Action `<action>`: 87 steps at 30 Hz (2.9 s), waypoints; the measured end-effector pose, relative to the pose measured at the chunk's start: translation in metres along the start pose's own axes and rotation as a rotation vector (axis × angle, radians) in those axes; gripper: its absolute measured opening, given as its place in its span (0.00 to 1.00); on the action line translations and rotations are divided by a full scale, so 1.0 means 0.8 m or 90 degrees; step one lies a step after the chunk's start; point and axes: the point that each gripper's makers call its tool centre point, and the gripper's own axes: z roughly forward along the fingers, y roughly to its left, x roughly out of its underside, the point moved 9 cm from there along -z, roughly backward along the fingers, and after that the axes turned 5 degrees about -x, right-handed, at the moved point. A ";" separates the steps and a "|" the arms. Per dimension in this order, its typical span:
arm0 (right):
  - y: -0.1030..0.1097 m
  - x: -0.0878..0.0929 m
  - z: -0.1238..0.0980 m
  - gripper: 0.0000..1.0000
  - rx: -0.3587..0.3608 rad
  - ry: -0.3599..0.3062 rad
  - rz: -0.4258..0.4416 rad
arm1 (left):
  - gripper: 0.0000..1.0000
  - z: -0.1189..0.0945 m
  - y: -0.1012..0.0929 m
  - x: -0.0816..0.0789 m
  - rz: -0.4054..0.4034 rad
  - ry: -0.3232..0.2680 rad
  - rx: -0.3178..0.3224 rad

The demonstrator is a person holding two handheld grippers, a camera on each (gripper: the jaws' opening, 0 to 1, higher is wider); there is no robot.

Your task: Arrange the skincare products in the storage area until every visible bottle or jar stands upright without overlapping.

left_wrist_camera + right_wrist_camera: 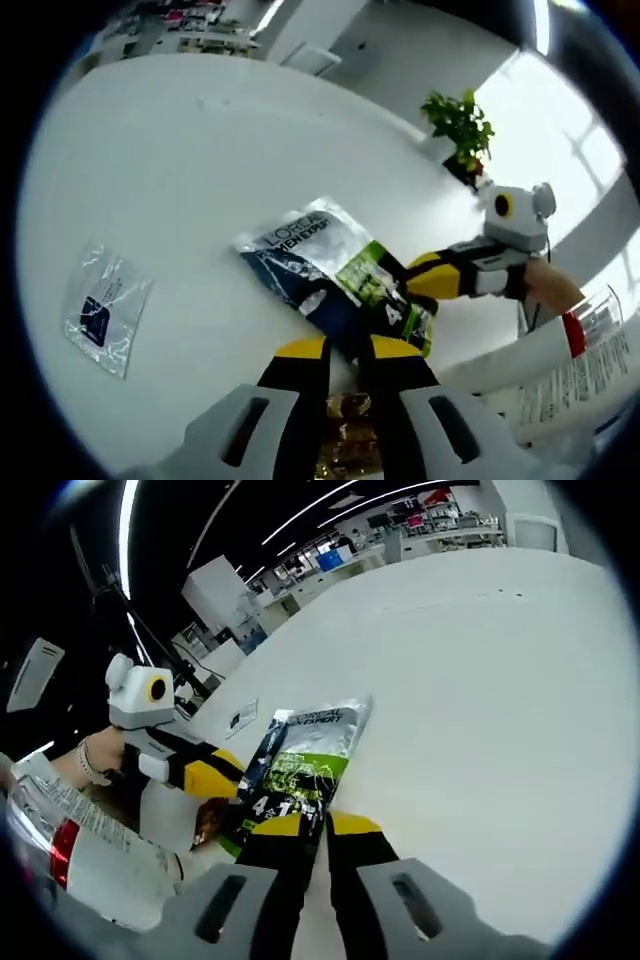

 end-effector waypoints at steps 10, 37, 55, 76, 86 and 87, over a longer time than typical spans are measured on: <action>-0.003 0.000 0.007 0.07 -0.117 -0.119 0.212 | 0.00 -0.001 -0.014 0.015 -0.029 -0.009 0.008; 0.061 -0.077 -0.035 0.01 -0.225 -0.266 0.185 | 0.11 -0.051 -0.022 -0.026 -0.033 -0.160 0.119; 0.144 -0.116 -0.059 0.01 -0.363 -0.328 0.145 | 0.35 -0.120 -0.089 -0.051 -0.015 -0.313 0.326; 0.191 -0.121 -0.065 0.01 -0.289 -0.306 0.040 | 0.03 -0.161 -0.098 -0.051 -0.027 -0.301 0.317; 0.212 -0.132 -0.062 0.01 -0.235 -0.267 -0.072 | 0.00 -0.197 -0.087 -0.051 -0.005 -0.305 0.278; 0.215 -0.132 -0.061 0.01 -0.226 -0.258 -0.095 | 0.00 -0.200 -0.084 -0.052 -0.003 -0.302 0.271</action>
